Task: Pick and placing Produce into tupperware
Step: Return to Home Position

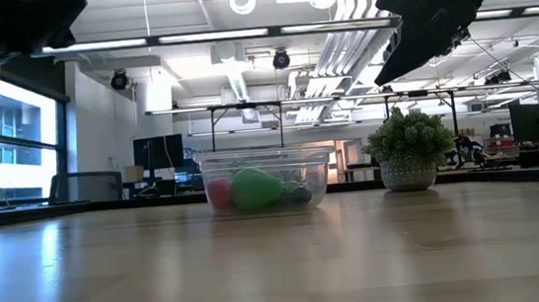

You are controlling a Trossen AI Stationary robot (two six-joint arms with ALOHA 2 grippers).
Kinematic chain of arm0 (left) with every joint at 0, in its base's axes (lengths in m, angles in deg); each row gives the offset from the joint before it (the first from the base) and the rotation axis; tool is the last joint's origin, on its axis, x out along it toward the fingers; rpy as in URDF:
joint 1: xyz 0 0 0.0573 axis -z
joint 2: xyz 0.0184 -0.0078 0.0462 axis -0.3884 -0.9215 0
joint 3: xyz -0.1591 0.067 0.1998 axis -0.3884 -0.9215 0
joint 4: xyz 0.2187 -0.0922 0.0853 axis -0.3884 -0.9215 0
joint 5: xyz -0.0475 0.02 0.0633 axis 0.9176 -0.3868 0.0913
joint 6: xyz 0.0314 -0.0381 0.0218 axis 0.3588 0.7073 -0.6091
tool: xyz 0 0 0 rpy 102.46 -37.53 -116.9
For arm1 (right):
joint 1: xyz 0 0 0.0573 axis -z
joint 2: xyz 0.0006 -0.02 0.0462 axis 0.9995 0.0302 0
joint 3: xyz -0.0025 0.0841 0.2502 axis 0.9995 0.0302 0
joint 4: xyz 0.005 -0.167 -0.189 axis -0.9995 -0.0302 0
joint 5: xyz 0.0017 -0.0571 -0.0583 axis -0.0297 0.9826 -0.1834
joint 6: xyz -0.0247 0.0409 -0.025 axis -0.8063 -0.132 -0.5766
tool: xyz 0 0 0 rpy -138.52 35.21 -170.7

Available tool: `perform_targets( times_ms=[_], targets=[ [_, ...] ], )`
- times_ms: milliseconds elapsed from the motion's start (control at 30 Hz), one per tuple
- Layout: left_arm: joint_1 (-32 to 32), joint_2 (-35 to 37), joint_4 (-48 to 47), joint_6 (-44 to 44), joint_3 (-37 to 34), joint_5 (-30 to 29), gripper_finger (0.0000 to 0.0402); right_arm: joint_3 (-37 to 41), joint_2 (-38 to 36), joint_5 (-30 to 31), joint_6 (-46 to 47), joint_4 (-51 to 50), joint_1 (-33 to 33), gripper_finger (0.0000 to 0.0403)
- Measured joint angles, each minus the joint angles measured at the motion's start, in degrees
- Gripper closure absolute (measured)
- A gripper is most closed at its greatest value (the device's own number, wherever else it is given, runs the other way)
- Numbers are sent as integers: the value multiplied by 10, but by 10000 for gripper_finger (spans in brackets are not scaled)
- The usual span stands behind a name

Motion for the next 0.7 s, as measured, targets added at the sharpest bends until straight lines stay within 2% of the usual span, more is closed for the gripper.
perform_targets(
  times_ms=[333, 700],
  targets=[
    [0, 0, -8, 15, -22, 0, 396, 0, 0, 0, 0, 0, 0, 401],
    [0, 0, -87, 15, -22, 0, 396, 0, 0, 0, 0, 0, 0, 401]
  ],
)
